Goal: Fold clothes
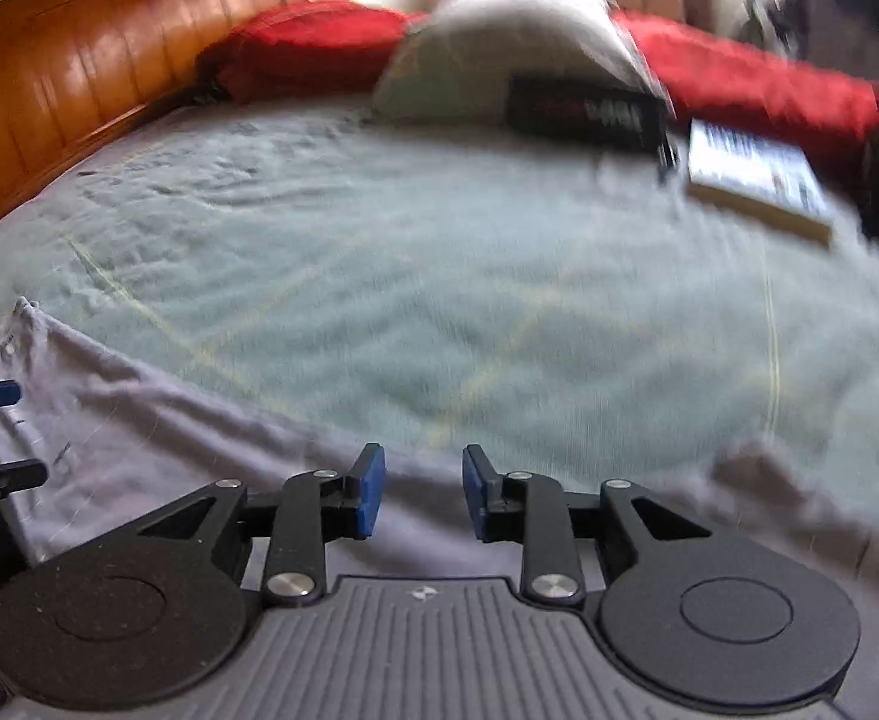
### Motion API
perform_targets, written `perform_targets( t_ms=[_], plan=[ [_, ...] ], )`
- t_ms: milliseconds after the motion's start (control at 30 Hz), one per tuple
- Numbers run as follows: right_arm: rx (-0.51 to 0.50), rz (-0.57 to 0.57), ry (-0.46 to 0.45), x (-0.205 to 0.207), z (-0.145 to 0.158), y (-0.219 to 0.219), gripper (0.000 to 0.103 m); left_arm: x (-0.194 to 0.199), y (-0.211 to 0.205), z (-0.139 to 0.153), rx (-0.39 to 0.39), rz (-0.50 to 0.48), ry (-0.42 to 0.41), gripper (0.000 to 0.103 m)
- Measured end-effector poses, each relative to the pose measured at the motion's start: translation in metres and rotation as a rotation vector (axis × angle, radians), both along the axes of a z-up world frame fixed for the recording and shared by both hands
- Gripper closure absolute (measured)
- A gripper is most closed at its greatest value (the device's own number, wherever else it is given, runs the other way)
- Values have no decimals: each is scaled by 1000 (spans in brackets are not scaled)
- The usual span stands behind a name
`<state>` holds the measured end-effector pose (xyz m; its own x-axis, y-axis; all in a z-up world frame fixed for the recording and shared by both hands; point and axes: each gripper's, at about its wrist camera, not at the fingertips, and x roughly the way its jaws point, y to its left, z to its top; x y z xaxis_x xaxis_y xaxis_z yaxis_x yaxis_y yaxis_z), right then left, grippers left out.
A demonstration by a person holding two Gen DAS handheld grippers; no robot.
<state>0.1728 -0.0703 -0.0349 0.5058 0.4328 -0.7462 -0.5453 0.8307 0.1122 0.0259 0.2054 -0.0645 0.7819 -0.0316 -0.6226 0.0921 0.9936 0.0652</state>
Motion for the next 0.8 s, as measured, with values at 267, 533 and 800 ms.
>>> perform_targets(
  t_ms=[267,533,800],
  plan=[
    [-60,-63,-43,30,-26,19,57,2,-14,-15,-2,-22,95,21],
    [-35,261,-165,-57,1,-20,41,17,-18,15,29,-40,31,21],
    [-144,249,-186,-125,-42,-53,31,16,-56,-18,110,-76,80,20]
  ],
)
